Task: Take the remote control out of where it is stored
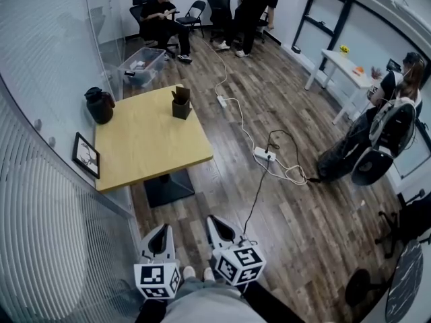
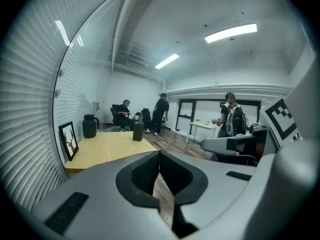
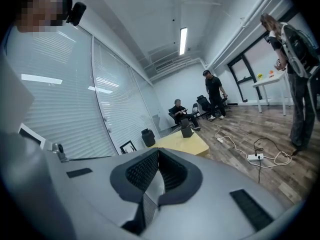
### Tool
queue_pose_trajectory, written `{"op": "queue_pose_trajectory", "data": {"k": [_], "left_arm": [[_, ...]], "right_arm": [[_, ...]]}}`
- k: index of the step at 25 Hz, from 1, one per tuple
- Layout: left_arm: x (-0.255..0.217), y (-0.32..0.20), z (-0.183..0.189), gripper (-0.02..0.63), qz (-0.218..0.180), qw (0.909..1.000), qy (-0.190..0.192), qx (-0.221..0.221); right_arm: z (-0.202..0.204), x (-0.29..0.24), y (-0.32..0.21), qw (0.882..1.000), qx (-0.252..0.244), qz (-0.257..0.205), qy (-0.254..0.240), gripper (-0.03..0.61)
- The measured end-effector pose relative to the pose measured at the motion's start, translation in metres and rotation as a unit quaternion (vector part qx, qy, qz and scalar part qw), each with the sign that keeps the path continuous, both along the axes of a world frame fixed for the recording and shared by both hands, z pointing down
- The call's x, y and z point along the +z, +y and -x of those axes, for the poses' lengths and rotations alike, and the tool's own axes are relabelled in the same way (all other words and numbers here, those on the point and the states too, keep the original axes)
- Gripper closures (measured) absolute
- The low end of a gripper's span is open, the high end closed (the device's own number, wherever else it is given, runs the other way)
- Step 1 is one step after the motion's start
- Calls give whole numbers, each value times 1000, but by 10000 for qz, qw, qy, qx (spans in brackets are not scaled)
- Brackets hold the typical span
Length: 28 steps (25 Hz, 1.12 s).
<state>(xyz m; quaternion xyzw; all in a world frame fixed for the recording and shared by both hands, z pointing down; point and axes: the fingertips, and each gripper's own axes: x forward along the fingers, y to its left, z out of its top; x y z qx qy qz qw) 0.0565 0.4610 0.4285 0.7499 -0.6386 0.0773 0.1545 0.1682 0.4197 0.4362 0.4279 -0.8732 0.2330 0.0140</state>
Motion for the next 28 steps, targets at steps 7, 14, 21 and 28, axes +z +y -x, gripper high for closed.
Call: {"op": "queue_pose_trajectory", "data": {"k": [7,14,21,28], "left_arm": [[-1,0,-11,604,-28,9999,9,-159],[2,-6,-27,604,-95,9995,54,-303],[6,-21,-22,604,-61,9994,77,-344],[-4,-75,12,604,-198,9994,109,-249]], "right_arm": [[-11,-4,-4,9999,-123,-56,5,572],[-21,3,-5,9990,-415,-131,90,572],[-16,3,-23,9988,-409,-201,171,572],[20,3,-74,9986,-457,-234,114,572]]}}
